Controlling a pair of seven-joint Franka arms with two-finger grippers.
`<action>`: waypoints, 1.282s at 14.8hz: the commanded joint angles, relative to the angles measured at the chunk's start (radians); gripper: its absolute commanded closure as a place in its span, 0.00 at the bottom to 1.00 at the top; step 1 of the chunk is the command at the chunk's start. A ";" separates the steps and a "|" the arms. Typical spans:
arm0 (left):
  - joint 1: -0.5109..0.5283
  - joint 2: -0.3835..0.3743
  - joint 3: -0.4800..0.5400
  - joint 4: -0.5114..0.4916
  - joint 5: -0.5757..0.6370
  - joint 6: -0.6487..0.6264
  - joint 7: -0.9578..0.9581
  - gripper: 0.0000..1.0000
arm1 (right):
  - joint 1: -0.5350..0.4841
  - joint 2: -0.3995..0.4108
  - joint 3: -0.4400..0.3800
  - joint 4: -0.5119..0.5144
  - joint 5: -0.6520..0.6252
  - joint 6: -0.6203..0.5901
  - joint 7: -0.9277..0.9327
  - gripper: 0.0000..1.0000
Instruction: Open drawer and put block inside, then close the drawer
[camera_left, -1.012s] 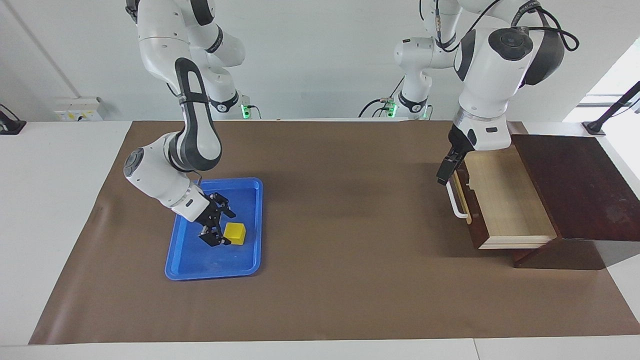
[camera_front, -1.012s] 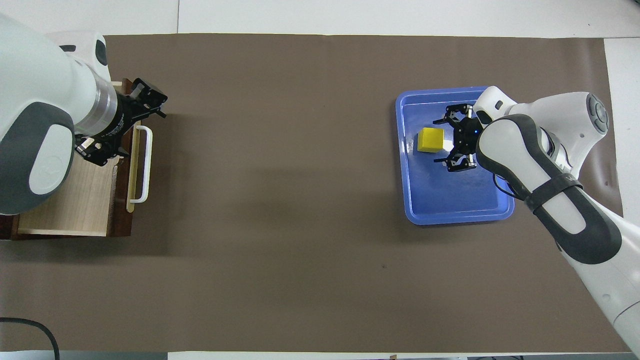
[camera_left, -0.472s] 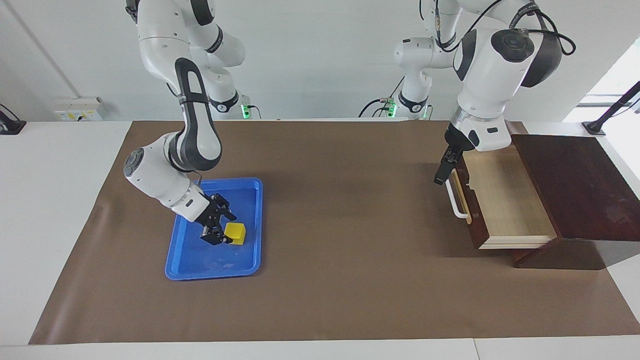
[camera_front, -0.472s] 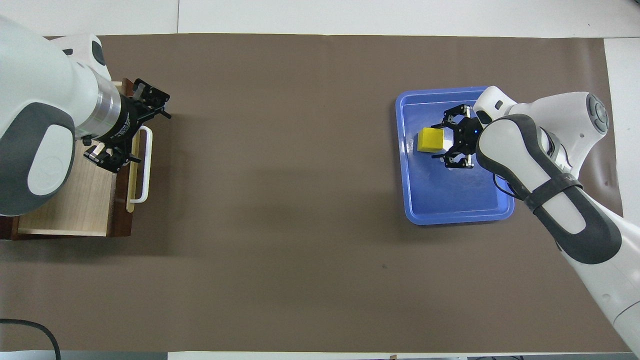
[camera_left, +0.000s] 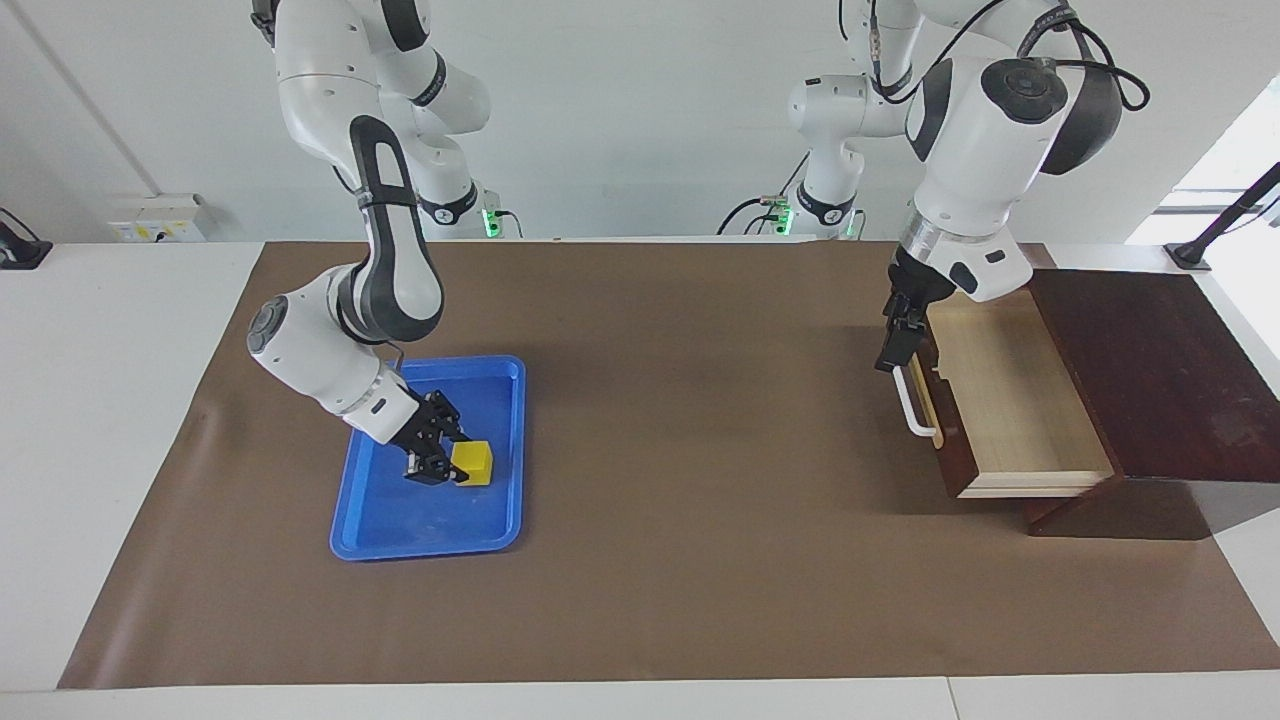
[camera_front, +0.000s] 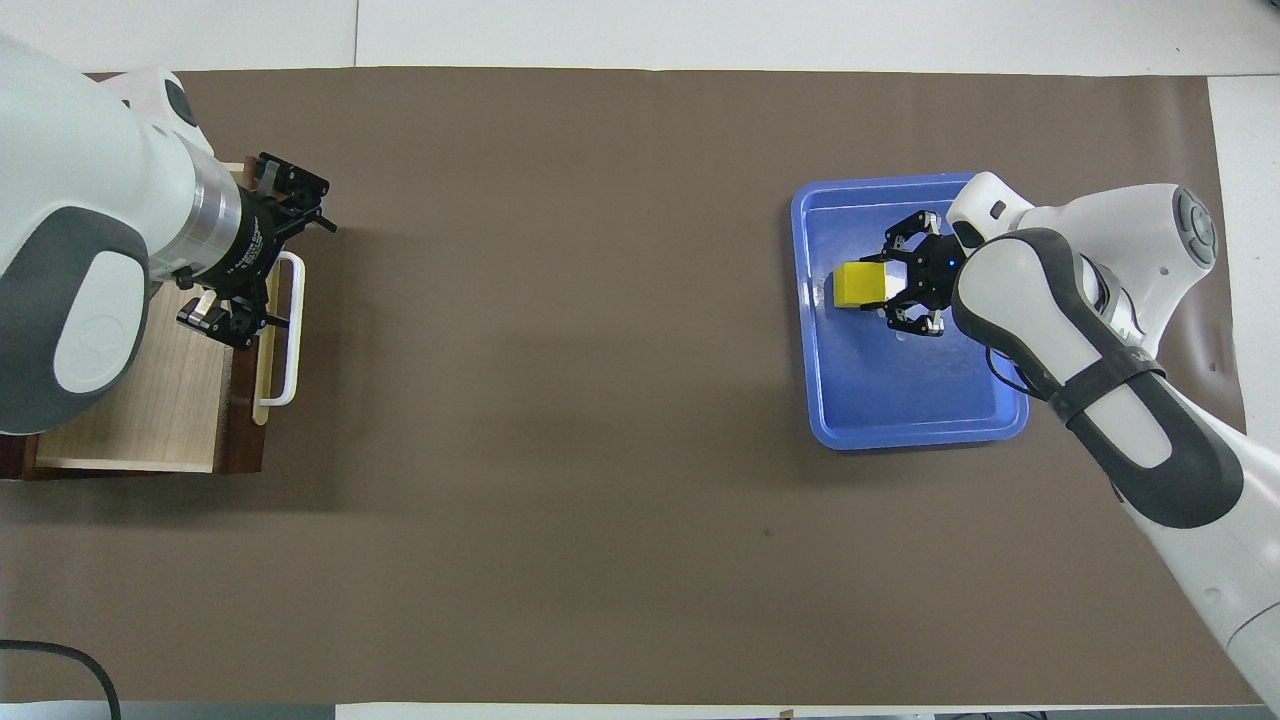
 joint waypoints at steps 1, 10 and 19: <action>-0.003 -0.023 0.002 -0.034 -0.015 0.047 -0.144 0.00 | 0.003 -0.015 -0.003 0.015 0.029 -0.013 -0.016 1.00; -0.111 0.190 0.002 0.227 0.023 -0.111 -0.402 0.00 | 0.037 -0.130 0.001 0.087 0.015 -0.260 0.111 1.00; -0.312 0.249 0.086 0.278 0.065 -0.150 -0.598 0.00 | 0.164 -0.140 0.034 0.173 0.014 -0.292 0.334 1.00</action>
